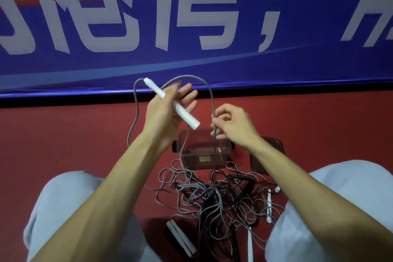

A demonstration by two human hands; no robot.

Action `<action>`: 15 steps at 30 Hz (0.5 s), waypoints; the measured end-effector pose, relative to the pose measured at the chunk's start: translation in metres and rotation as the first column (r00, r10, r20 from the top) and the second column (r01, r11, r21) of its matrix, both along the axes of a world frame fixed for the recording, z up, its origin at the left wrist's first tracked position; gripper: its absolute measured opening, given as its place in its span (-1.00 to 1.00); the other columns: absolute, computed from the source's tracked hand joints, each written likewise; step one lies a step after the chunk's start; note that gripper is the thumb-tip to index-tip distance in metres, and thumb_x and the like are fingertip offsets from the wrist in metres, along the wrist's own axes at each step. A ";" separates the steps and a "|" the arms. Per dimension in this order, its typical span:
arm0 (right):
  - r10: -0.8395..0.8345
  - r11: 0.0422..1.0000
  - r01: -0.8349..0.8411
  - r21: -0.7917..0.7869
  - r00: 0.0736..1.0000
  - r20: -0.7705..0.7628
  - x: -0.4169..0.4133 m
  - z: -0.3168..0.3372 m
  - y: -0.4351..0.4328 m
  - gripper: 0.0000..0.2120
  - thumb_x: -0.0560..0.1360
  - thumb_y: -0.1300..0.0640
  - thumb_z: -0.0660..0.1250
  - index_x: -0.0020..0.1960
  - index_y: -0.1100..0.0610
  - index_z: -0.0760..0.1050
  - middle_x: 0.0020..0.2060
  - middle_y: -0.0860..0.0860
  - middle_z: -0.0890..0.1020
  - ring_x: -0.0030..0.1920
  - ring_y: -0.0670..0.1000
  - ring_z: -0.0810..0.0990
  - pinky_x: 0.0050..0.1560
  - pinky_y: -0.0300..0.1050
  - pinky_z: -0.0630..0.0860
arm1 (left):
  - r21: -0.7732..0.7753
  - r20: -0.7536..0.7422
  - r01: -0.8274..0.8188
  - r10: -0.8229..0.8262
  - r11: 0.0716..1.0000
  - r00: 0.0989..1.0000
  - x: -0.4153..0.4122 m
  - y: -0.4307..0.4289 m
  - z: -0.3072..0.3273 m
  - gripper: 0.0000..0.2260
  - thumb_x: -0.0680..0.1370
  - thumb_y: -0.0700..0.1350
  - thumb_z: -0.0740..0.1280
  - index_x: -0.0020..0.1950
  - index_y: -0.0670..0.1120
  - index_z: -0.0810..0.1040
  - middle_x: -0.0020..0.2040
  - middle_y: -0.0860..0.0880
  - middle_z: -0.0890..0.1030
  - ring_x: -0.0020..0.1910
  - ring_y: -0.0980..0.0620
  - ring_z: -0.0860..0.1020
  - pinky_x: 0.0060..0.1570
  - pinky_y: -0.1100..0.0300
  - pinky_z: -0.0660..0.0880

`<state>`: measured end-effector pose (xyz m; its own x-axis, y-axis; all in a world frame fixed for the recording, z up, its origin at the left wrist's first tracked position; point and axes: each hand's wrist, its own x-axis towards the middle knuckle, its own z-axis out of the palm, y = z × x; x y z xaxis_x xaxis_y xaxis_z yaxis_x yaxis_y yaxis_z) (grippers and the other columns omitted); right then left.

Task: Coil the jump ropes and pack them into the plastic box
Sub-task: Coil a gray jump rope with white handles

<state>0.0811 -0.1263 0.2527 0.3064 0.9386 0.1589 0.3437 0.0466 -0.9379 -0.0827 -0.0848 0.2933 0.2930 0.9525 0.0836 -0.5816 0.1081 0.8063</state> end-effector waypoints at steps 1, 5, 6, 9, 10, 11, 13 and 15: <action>-0.010 0.999 0.011 0.037 0.999 -0.041 0.001 0.003 -0.001 -0.86 0.54 0.33 0.31 -0.14 0.13 0.48 -0.30 0.09 0.63 -0.32 0.10 0.67 -0.25 0.01 0.66 | 0.034 -0.103 0.000 0.004 0.999 0.995 0.001 0.000 -0.004 -0.78 0.65 -0.18 0.23 0.25 -0.24 0.47 0.14 -0.19 0.65 0.07 -0.11 0.67 0.01 0.08 0.63; 0.005 0.985 0.036 0.169 0.972 -0.234 0.004 0.018 -0.005 -0.87 0.56 0.35 0.28 -0.09 0.15 0.48 -0.28 0.11 0.62 -0.32 0.08 0.68 -0.33 -0.04 0.63 | 0.269 -0.475 0.026 0.109 0.963 0.873 0.008 -0.003 -0.022 -0.89 0.61 -0.19 0.29 0.12 -0.11 0.56 0.06 -0.13 0.68 -0.06 -0.01 0.69 -0.06 0.13 0.60; 0.015 0.978 0.047 0.201 0.955 -0.295 0.004 0.023 -0.006 -0.87 0.56 0.36 0.28 -0.09 0.16 0.48 -0.28 0.11 0.63 -0.33 0.07 0.68 -0.35 -0.05 0.63 | 0.321 -0.522 0.044 0.138 0.946 0.842 0.010 -0.004 -0.025 -0.91 0.60 -0.19 0.31 0.08 -0.08 0.58 0.05 -0.12 0.68 -0.06 0.00 0.69 -0.05 0.13 0.59; 0.082 0.955 0.090 0.282 0.834 -0.545 0.007 0.042 -0.009 -0.91 0.56 0.33 0.28 -0.07 0.18 0.44 -0.27 0.12 0.62 -0.32 0.08 0.68 -0.34 -0.04 0.63 | 0.369 -0.627 0.138 0.137 0.919 0.767 0.014 -0.003 -0.032 -0.92 0.58 -0.18 0.36 0.03 -0.03 0.61 0.03 -0.09 0.69 0.01 -0.03 0.68 0.07 0.06 0.57; 0.110 0.947 0.099 0.305 0.791 -0.602 0.009 0.048 -0.009 -0.92 0.57 0.32 0.28 -0.07 0.18 0.43 -0.27 0.12 0.62 -0.31 0.09 0.69 -0.33 -0.04 0.63 | 0.372 -0.659 0.174 0.127 0.912 0.742 0.016 -0.004 -0.033 -0.91 0.57 -0.18 0.37 0.02 -0.01 0.62 0.03 -0.09 0.69 0.04 -0.04 0.67 0.11 0.05 0.57; 0.134 0.941 0.101 0.324 0.767 -0.628 0.012 0.053 -0.011 -0.93 0.57 0.31 0.28 -0.05 0.19 0.42 -0.26 0.11 0.62 -0.29 0.09 0.69 -0.32 -0.03 0.63 | 0.372 -0.687 0.211 0.116 0.904 0.717 0.017 -0.005 -0.035 -0.90 0.57 -0.17 0.38 0.01 0.01 0.63 0.04 -0.09 0.69 0.05 -0.03 0.66 0.13 0.05 0.56; 0.162 0.936 0.091 0.339 0.744 -0.648 0.016 0.056 -0.013 -0.94 0.57 0.31 0.28 -0.02 0.21 0.40 -0.26 0.11 0.63 -0.27 0.11 0.70 -0.28 -0.01 0.63 | 0.356 -0.739 0.294 0.075 0.887 0.669 0.020 -0.009 -0.037 -0.91 0.57 -0.15 0.37 0.03 0.00 0.64 0.05 -0.06 0.69 0.03 0.05 0.63 0.06 0.13 0.55; 0.170 0.939 0.097 0.330 0.703 -0.691 0.017 0.054 -0.014 -0.94 0.58 0.32 0.26 -0.02 0.22 0.39 -0.25 0.11 0.63 -0.25 0.12 0.70 -0.25 -0.01 0.64 | 0.337 -0.775 0.365 0.036 0.868 0.631 0.023 -0.014 -0.038 -0.87 0.58 -0.16 0.37 0.10 -0.11 0.65 0.07 -0.02 0.67 -0.03 0.17 0.60 -0.09 0.31 0.51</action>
<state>0.0985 -0.1403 0.3069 0.4184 0.8860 0.2000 -0.4149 0.3823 -0.8257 -0.0598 -0.0986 0.2556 0.5899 0.7955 0.1388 0.2248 -0.3268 0.9180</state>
